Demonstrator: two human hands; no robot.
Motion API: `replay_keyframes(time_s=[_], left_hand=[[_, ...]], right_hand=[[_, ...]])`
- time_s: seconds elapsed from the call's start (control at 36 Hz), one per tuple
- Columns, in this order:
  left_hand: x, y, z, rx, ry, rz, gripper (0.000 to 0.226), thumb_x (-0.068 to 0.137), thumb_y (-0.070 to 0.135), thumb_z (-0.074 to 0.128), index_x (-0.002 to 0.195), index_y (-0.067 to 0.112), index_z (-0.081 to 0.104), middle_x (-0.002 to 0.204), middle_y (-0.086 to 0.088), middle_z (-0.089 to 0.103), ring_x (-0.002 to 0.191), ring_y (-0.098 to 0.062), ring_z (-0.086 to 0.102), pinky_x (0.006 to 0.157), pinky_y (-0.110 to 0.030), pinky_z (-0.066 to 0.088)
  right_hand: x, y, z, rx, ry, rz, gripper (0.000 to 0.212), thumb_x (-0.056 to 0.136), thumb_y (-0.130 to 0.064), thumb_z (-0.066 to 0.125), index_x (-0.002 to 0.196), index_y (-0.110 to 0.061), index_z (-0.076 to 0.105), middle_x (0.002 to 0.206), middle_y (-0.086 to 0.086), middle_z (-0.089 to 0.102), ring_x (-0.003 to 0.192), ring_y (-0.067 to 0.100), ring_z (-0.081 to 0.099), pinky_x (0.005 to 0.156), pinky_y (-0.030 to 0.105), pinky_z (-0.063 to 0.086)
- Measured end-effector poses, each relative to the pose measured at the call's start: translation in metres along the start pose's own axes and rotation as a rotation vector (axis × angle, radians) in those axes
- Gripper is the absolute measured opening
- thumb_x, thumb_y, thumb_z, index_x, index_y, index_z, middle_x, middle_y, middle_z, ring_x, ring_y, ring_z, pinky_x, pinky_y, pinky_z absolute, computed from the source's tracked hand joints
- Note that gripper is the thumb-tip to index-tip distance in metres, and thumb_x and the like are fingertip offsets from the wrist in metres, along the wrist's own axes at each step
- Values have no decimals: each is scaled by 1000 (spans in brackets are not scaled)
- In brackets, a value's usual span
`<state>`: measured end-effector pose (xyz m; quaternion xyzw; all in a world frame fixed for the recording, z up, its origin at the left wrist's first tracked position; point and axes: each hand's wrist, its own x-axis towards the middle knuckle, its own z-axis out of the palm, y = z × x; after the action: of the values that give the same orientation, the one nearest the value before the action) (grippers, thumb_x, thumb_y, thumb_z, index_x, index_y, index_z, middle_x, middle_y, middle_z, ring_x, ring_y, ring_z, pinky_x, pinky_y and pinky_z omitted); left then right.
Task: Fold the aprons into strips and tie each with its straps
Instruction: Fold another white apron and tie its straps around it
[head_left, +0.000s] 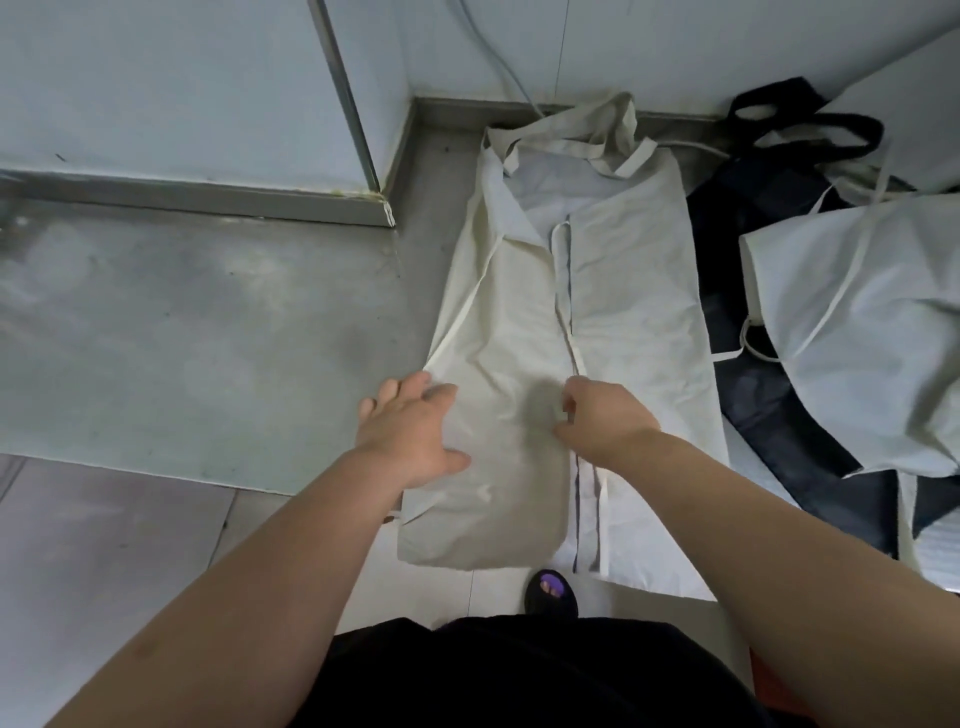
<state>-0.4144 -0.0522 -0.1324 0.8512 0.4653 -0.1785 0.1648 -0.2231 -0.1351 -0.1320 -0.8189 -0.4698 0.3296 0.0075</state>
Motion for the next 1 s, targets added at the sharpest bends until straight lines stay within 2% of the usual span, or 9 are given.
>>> replay_keyframes(time_s=[0.11,0.25,0.42,0.5,0.61,0.72,0.83,0.89,1.0], left_hand=[[0,9,-2,25,-75,81,92,75,58,65,148,34,16,158,8,-3,142,-20,5,109,-37,17],[0,20,8,-52,-88,76,98,74,58,66,150,34,7,158,3,-10,143,-22,0,113,-37,15],[-7,21,30,-6,-104,151,103,71,71,60,146,47,-6,154,1,-27,143,-25,-21,116,-40,2],[-13,24,41,4,-101,144,111,68,76,57,145,44,-16,151,-3,-36,140,-27,-29,116,-40,-7],[-16,27,59,-12,-21,109,110,70,83,43,145,36,-22,149,-5,-39,137,-26,-35,114,-41,-17],[-22,27,75,-178,224,23,96,73,79,12,152,26,4,159,-4,-11,145,-21,-15,115,-36,-11],[-34,14,82,-429,468,-115,62,85,48,32,129,11,56,140,-14,46,127,-37,41,104,-45,33],[-36,4,82,-475,539,-170,45,86,29,43,117,4,62,121,-20,57,106,-42,54,93,-44,43],[-44,-9,72,-626,489,-276,24,89,13,56,112,7,60,108,-12,59,95,-28,59,83,-29,42]], right_hand=[[-5,2,-8,-83,-166,-174,45,81,-36,66,122,-22,53,105,-4,44,100,18,51,81,28,43],[-5,11,-1,-72,-156,-178,56,79,-38,68,128,-21,46,127,3,39,111,22,50,88,29,44],[0,5,6,308,57,85,68,84,-53,60,129,-9,36,113,6,55,102,25,55,74,30,43],[0,4,7,195,17,84,67,79,-57,64,120,-9,41,98,0,51,95,22,54,71,30,41],[-1,7,12,90,13,26,62,81,-48,67,121,-11,37,106,4,55,100,26,56,76,34,45],[2,13,16,200,53,47,54,84,-41,66,124,-13,44,115,4,58,105,26,56,87,36,46],[4,13,16,215,59,79,49,87,-41,63,123,-13,45,112,4,58,104,26,56,87,36,46],[1,9,18,140,86,86,47,89,-40,59,122,-12,41,111,6,56,102,30,56,85,38,46],[-10,-12,27,-183,190,-51,33,90,-16,53,121,-12,44,116,11,53,103,32,54,76,32,38]])
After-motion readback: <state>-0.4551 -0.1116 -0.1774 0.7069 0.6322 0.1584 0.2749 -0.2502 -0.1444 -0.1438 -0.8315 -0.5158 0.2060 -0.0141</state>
